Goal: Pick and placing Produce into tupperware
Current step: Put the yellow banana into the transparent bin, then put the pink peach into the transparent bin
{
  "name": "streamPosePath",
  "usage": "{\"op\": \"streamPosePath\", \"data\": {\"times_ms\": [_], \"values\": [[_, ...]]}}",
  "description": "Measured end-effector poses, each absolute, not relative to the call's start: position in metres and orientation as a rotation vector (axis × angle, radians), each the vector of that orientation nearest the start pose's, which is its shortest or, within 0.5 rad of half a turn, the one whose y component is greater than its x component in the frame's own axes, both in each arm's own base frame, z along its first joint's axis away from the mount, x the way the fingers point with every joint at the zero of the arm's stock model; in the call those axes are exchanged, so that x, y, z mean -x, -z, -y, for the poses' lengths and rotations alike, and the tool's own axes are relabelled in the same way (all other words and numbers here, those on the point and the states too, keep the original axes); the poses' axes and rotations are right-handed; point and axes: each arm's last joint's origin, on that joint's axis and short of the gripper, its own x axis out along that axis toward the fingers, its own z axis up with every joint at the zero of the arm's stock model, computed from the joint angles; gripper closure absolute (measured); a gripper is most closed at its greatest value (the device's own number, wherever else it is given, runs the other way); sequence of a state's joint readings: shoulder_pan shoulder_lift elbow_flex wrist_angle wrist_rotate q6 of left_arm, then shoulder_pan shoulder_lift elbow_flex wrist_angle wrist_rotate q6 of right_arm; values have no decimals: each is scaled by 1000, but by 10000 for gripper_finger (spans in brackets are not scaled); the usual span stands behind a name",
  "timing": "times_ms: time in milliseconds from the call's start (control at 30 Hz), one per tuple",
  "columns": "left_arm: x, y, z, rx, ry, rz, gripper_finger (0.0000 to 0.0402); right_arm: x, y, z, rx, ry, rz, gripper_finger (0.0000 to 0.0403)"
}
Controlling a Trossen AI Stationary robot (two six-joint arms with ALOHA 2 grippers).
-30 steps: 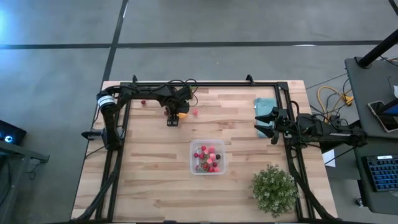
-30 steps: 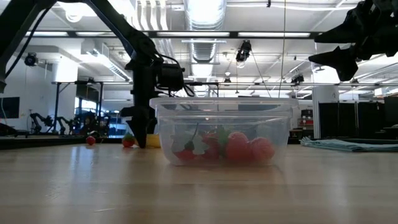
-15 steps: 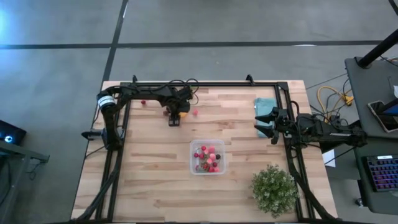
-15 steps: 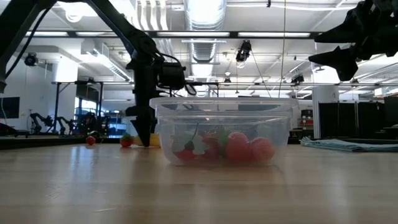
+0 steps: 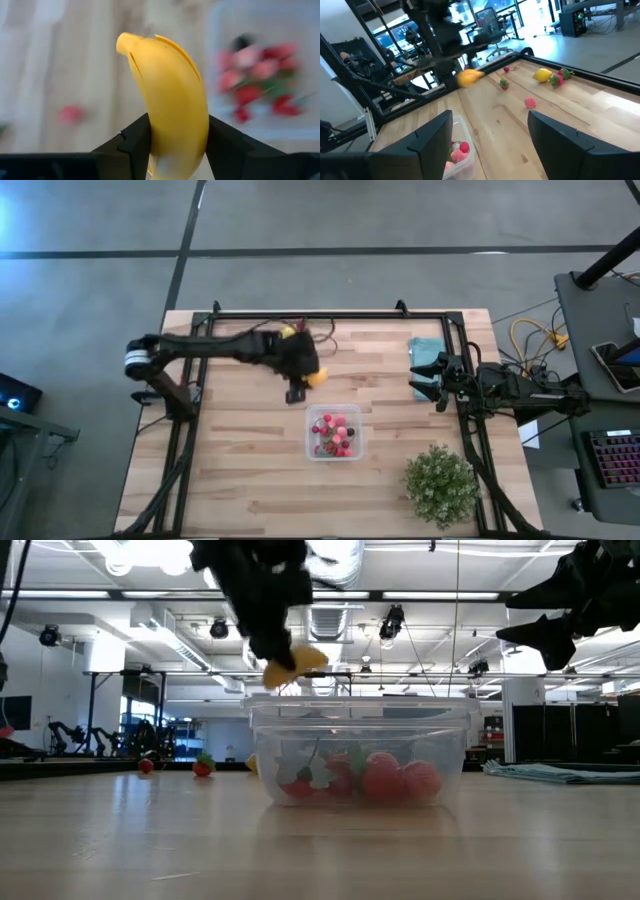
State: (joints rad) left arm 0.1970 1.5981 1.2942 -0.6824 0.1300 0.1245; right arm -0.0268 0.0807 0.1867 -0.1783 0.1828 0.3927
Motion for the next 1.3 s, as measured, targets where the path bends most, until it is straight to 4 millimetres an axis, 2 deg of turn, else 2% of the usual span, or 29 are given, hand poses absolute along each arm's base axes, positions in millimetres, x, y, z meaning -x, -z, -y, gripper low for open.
{"op": "streamPosePath", "data": {"times_ms": [167, 267, 367, 533, 667, 833, 967, 1100, 1233, 1300], "values": [[-337, -288, -1, 85, 108, -826, 256, -90, -203, 8, -385, 221, -30, 156], [-350, -282, 33, 120, 172, -771, 256, -90, -203, 8, -385, 221, -30, 153], [-364, -265, 60, 179, 205, -764, 256, -90, -203, 8, -385, 222, -33, 150], [-384, -227, 81, 281, 89, -852, 248, -90, -203, 8, -385, 221, -32, 151], [-392, -219, 82, 378, -3, -877, 215, -90, -203, 8, -385, 221, -31, 156], [-388, -227, 73, 405, -46, -891, 157, -90, -203, 8, -385, 222, -31, 153], [-370, -251, 50, 347, -140, -934, 124, -90, -203, 8, -385, 223, -32, 150], [-354, -268, 3, 373, -264, -968, 117, -90, -203, 8, -385, 222, -36, 151], [-342, -272, -51, 390, -314, -996, 117, -90, -203, 8, -385, 222, -37, 155], [-337, -267, -80, 480, -358, -1007, 117, -90, -203, 8, -385, 222, -36, 156]]}}
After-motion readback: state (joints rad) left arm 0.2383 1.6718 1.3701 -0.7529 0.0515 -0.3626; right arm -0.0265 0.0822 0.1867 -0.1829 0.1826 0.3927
